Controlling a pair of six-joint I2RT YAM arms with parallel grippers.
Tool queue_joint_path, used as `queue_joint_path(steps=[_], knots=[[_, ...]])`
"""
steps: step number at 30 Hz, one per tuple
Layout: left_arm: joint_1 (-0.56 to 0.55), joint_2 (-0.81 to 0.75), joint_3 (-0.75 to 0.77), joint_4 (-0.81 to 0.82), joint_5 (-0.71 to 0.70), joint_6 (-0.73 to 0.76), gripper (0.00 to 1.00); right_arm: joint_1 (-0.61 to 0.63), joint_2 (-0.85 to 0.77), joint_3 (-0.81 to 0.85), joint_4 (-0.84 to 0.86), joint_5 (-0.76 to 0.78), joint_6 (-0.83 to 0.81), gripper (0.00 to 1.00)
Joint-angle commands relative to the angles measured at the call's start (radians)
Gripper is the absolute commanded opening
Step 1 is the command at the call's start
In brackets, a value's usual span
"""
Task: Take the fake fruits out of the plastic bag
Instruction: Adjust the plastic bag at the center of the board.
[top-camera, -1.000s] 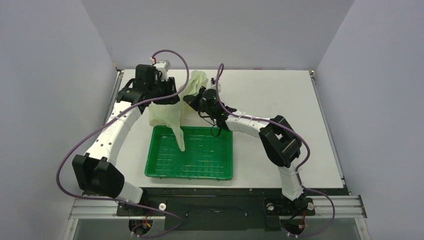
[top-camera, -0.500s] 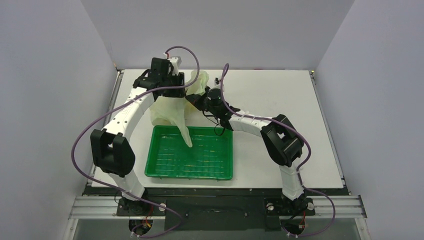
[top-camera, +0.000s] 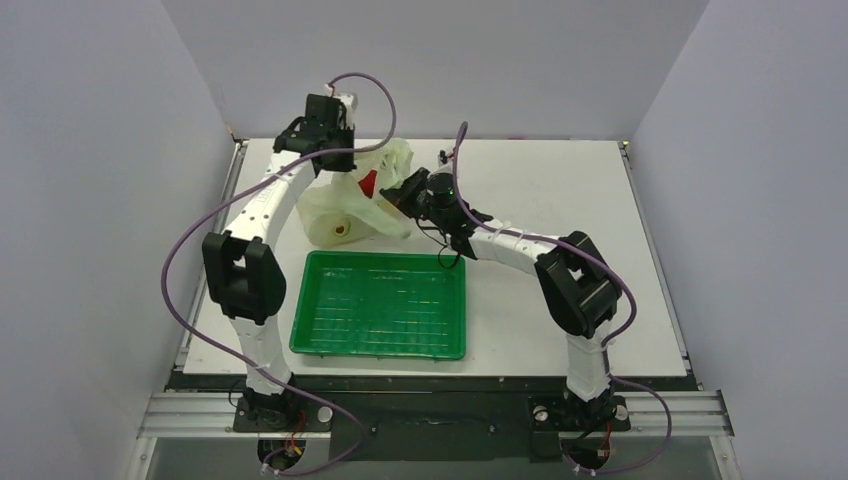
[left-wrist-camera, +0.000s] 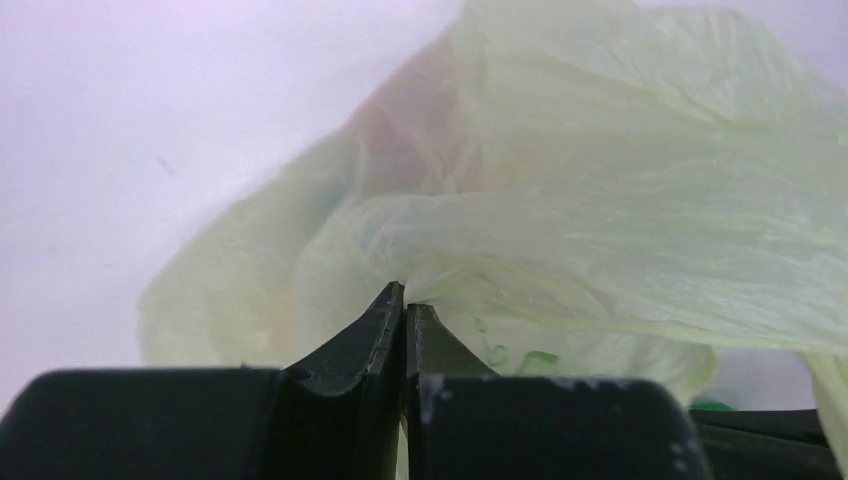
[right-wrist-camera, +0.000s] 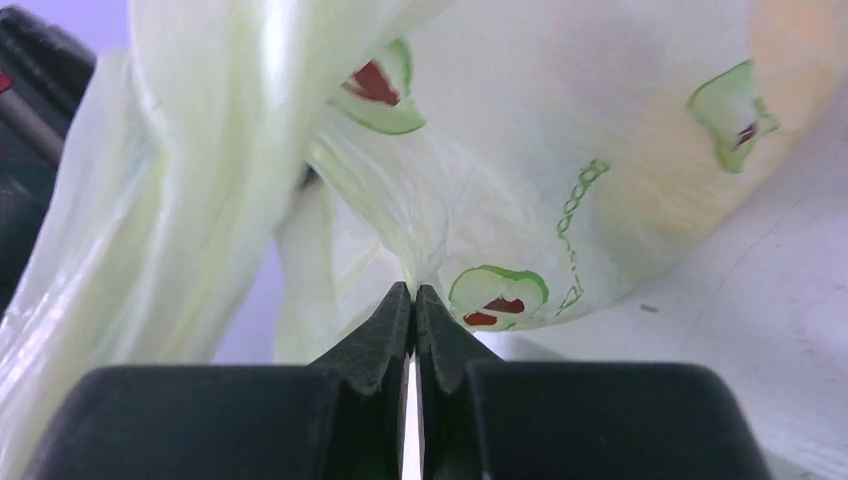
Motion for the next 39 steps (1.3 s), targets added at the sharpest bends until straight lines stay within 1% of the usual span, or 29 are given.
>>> queue_joint_path(steps=[1, 4, 6, 7, 10, 13, 14, 17, 18, 21, 24, 25, 29, 31, 32, 33, 35, 36, 37, 38, 39], knots=[[0.096, -0.018, 0.176, 0.024, -0.154, 0.018, 0.00, -0.064, -0.087, 0.003, -0.025, 0.052, -0.084, 0.00], [0.146, 0.004, 0.289, 0.018, -0.181, 0.034, 0.00, -0.082, -0.092, 0.020, -0.092, 0.103, -0.127, 0.00], [0.179, 0.048, 0.468, -0.007, -0.165, 0.042, 0.00, -0.089, -0.082, 0.029, -0.104, 0.123, -0.123, 0.00], [0.197, 0.060, 0.497, -0.009, -0.150, 0.046, 0.00, -0.090, -0.069, 0.033, -0.104, 0.125, -0.121, 0.00], [0.219, 0.043, 0.500, 0.108, -0.036, 0.012, 0.00, -0.079, -0.046, 0.058, -0.102, 0.124, -0.114, 0.00], [0.218, 0.076, 0.559, 0.135, 0.026, -0.045, 0.00, -0.067, -0.003, 0.091, -0.092, 0.107, -0.086, 0.00], [0.213, 0.083, 0.583, 0.139, 0.037, -0.061, 0.00, -0.061, 0.010, 0.097, -0.088, 0.081, -0.081, 0.00], [0.193, 0.100, 0.599, 0.144, 0.091, -0.053, 0.00, -0.051, 0.033, 0.115, -0.073, 0.063, -0.077, 0.00], [0.181, 0.101, 0.585, 0.138, 0.101, -0.034, 0.00, -0.047, 0.041, 0.117, -0.070, 0.058, -0.079, 0.00], [0.156, 0.105, 0.540, 0.056, 0.136, 0.019, 0.00, -0.040, 0.064, 0.120, -0.064, 0.048, -0.086, 0.00], [0.127, 0.079, 0.407, 0.028, 0.159, 0.052, 0.00, -0.034, 0.093, 0.098, -0.022, 0.016, -0.060, 0.00], [0.122, 0.054, 0.342, 0.028, 0.166, 0.052, 0.00, -0.028, 0.097, 0.091, -0.014, 0.004, -0.051, 0.00], [0.111, -0.042, 0.166, 0.056, 0.137, 0.017, 0.00, -0.004, 0.061, 0.013, 0.015, 0.006, -0.045, 0.00], [0.110, -0.092, 0.108, 0.056, 0.074, -0.012, 0.06, 0.011, 0.040, -0.027, 0.028, 0.013, -0.052, 0.02], [0.112, -0.125, 0.093, 0.047, 0.036, -0.029, 0.12, 0.016, 0.033, -0.049, 0.030, 0.016, -0.056, 0.06], [0.113, -0.141, 0.068, 0.046, 0.027, -0.040, 0.15, 0.021, 0.018, -0.058, 0.030, 0.017, -0.059, 0.09], [0.113, -0.195, 0.035, 0.046, 0.013, -0.051, 0.26, 0.028, -0.006, -0.084, 0.029, 0.021, -0.074, 0.16], [0.112, -0.237, 0.024, 0.049, 0.013, -0.054, 0.28, 0.033, -0.012, -0.097, 0.021, 0.023, -0.086, 0.22], [0.112, -0.259, 0.004, 0.048, -0.002, -0.062, 0.34, 0.035, -0.028, -0.103, 0.016, 0.027, -0.092, 0.24], [0.111, -0.300, -0.008, 0.046, -0.021, -0.068, 0.35, 0.038, -0.037, -0.117, 0.007, 0.030, -0.102, 0.28], [0.111, -0.320, -0.029, 0.044, -0.028, -0.082, 0.38, 0.038, -0.057, -0.125, 0.005, 0.034, -0.106, 0.31]])
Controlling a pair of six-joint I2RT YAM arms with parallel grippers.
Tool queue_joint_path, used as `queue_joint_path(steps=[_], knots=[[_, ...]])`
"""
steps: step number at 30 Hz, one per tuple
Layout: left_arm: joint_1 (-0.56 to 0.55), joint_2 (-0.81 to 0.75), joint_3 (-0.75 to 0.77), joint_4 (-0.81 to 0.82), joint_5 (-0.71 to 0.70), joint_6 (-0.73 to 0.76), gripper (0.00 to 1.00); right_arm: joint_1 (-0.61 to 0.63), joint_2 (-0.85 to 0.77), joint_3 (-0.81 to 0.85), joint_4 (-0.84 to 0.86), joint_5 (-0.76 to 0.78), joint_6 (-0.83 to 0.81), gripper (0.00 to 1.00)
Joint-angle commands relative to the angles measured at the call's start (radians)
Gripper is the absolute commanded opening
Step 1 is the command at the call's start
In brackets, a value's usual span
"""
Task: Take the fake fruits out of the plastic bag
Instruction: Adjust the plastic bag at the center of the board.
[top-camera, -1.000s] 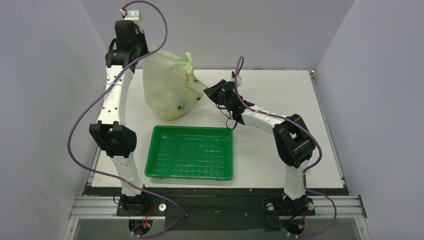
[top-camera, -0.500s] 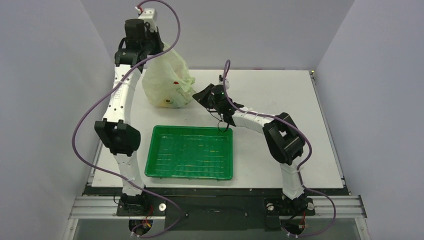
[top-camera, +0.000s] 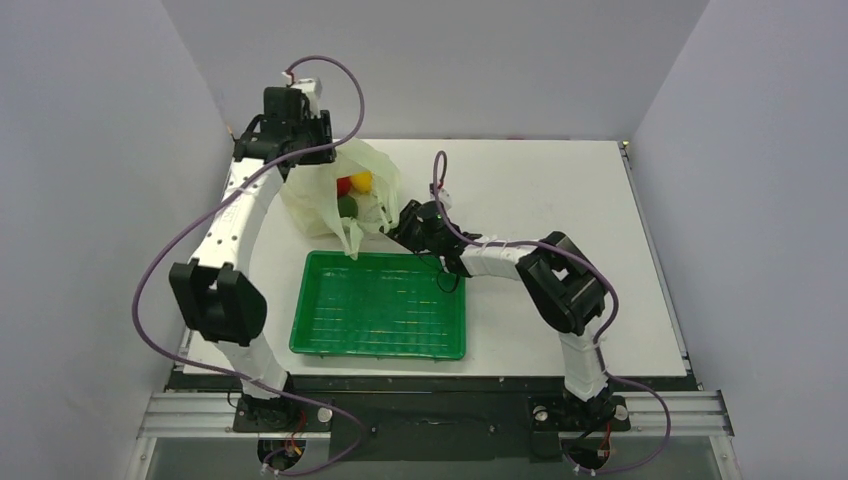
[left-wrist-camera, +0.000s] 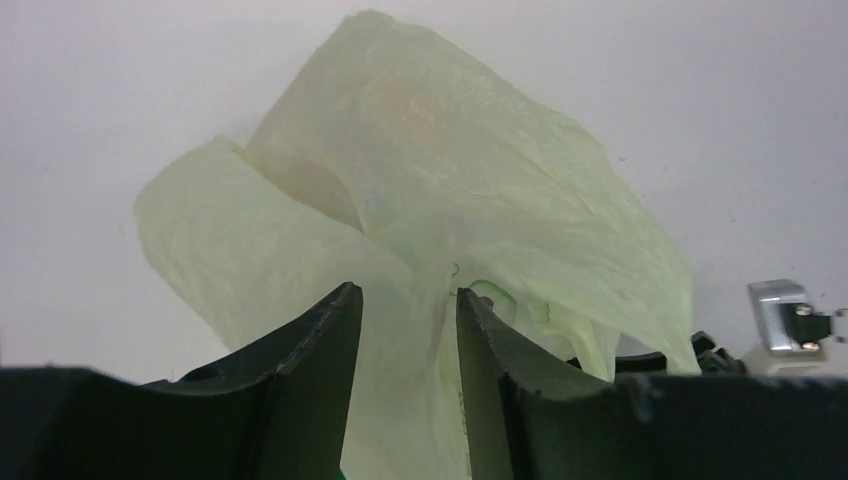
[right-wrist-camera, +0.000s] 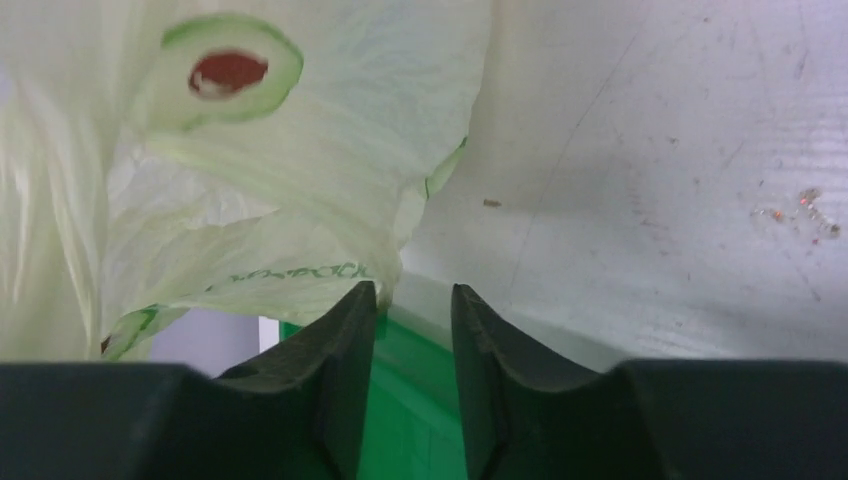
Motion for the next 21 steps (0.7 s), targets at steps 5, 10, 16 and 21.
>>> queue_joint_path(steps=[5, 10, 16, 21], knots=[[0.001, -0.357, -0.153, 0.052, -0.045, -0.105, 0.43, 0.017, -0.208, -0.065, -0.016, 0.042, -0.116, 0.44], [-0.013, -0.503, -0.380, 0.088, 0.041, -0.230, 0.44, 0.029, -0.336, -0.096, -0.143, 0.075, -0.262, 0.51], [-0.093, -0.688, -0.632, 0.176, 0.083, -0.355, 0.44, 0.065, -0.491, -0.143, -0.262, 0.143, -0.416, 0.58], [-0.130, -0.766, -0.767, 0.221, 0.027, -0.397, 0.51, 0.076, -0.539, -0.103, -0.325, 0.182, -0.498, 0.60]])
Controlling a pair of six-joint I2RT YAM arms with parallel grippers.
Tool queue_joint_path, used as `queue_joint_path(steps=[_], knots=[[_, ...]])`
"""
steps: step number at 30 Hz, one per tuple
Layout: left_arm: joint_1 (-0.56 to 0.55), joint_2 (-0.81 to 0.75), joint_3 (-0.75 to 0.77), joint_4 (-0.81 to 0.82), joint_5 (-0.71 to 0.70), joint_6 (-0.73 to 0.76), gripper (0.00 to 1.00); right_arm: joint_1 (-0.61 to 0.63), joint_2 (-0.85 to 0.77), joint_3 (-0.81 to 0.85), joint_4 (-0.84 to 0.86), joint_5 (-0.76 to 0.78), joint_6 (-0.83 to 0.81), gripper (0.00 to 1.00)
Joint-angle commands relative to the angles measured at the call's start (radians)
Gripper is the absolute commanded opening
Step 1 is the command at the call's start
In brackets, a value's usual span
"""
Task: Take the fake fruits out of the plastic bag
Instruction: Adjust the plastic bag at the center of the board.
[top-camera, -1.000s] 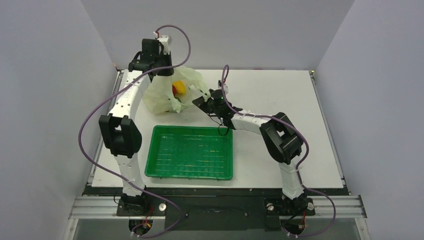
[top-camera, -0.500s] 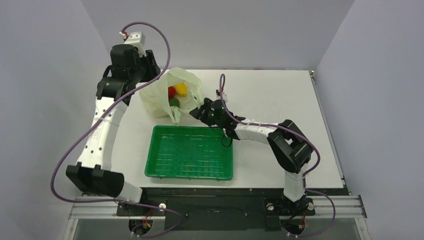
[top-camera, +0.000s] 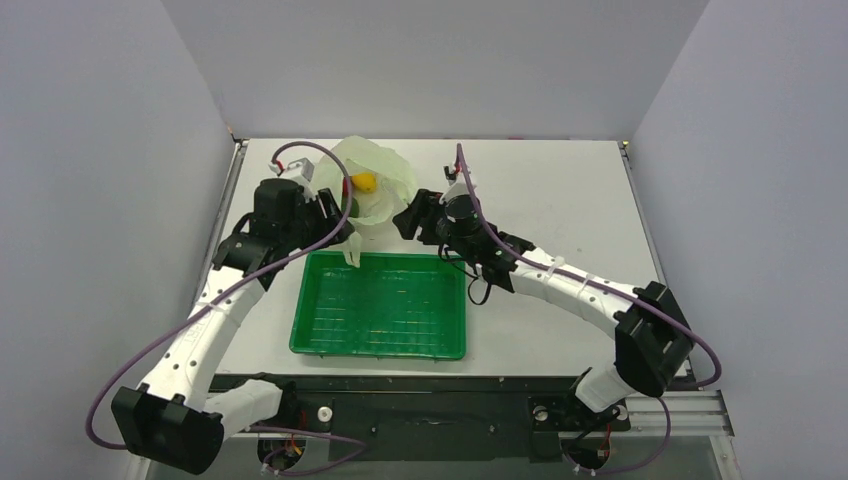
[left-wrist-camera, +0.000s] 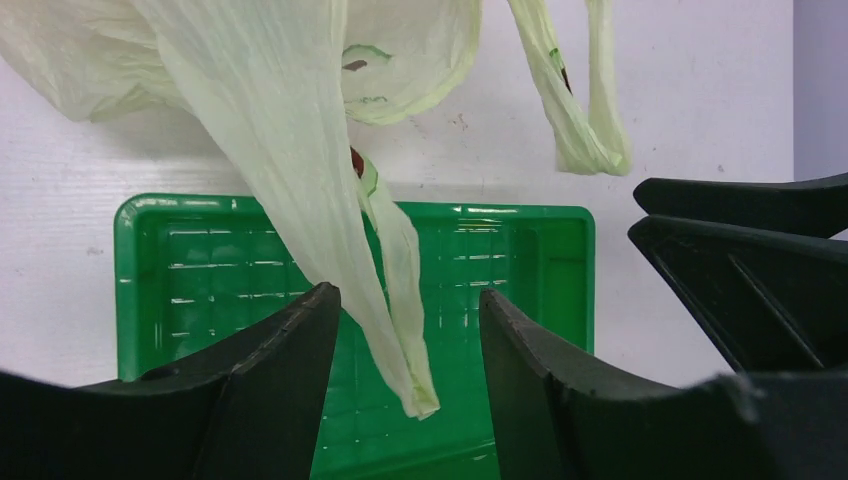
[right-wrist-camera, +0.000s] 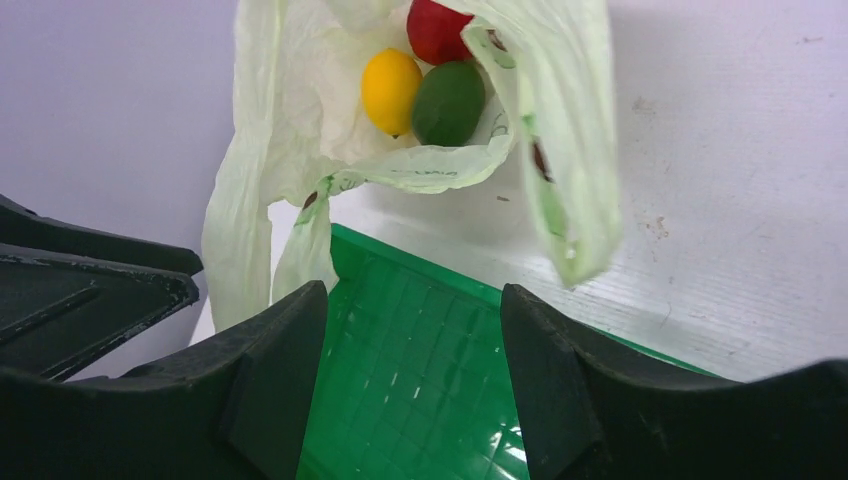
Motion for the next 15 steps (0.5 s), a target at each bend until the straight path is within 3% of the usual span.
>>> queue_joint_path(steps=[1, 11, 15], knots=[[-0.013, -0.093, -0.050, 0.134, -0.023, -0.070, 0.52, 0.011, -0.028, 0.060, -0.083, 0.075, -0.133, 0.61], [-0.021, -0.038, -0.098, 0.128, -0.029, -0.034, 0.56, 0.015, 0.078, 0.212, -0.207, 0.240, -0.245, 0.68], [-0.023, -0.063, -0.137, 0.131, -0.018, -0.063, 0.58, -0.017, 0.126, 0.224, -0.210, 0.165, -0.301, 0.69]])
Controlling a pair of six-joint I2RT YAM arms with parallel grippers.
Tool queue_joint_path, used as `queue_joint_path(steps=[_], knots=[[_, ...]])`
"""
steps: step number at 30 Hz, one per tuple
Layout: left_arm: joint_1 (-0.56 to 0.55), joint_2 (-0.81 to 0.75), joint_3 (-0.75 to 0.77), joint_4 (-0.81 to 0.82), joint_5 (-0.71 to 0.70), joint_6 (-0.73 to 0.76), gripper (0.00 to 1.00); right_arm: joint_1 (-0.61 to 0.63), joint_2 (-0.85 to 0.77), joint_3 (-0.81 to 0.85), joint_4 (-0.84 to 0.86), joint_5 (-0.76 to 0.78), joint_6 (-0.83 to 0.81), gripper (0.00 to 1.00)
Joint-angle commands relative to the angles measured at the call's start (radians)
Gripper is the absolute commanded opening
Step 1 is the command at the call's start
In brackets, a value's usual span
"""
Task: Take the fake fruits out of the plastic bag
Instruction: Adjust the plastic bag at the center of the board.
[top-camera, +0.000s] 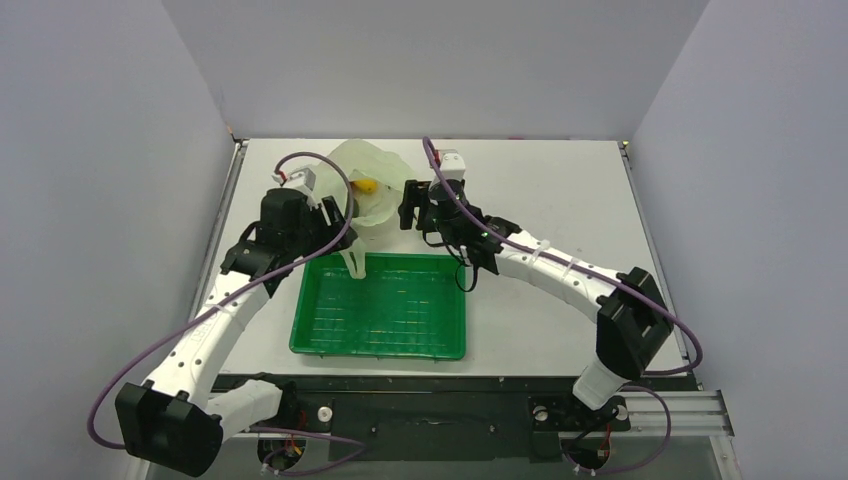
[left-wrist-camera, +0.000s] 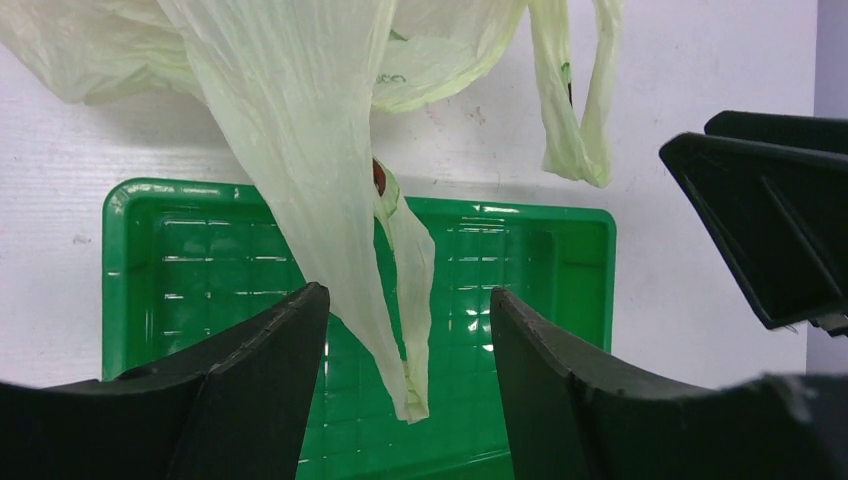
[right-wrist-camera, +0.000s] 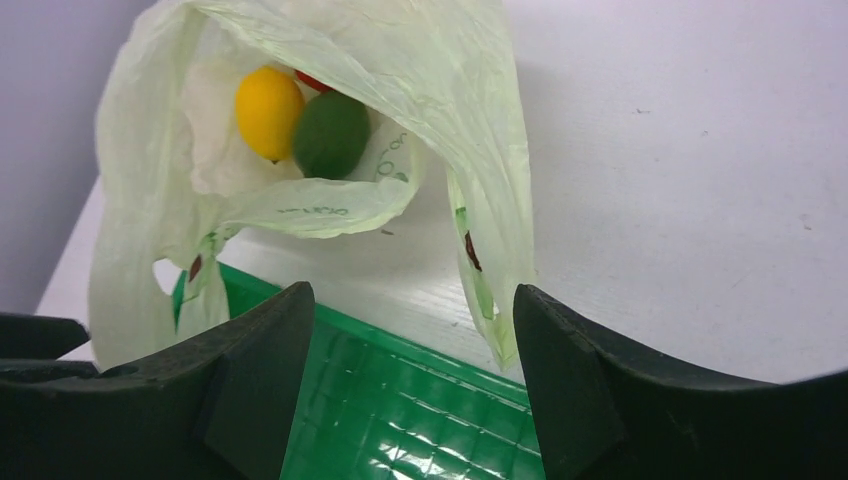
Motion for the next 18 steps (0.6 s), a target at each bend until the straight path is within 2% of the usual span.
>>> queue_joint_path(steps=[1, 7, 13, 18], knots=[[-0.008, -0.034, -0.034, 0.069, 0.016, -0.030, 0.58, -0.036, 0.050, 0.041, -0.008, -0.025, -0.093, 0.68], [-0.008, -0.010, -0.132, 0.181, 0.097, -0.100, 0.59, -0.102, 0.131, 0.046, 0.074, -0.179, -0.081, 0.68], [-0.011, -0.019, -0.140, 0.149, 0.055, -0.076, 0.59, -0.160, 0.206, 0.059, 0.128, -0.290, -0.099, 0.68], [-0.014, -0.066, -0.146, 0.089, 0.036, -0.056, 0.59, -0.183, 0.250, 0.067, 0.146, -0.323, -0.123, 0.68]])
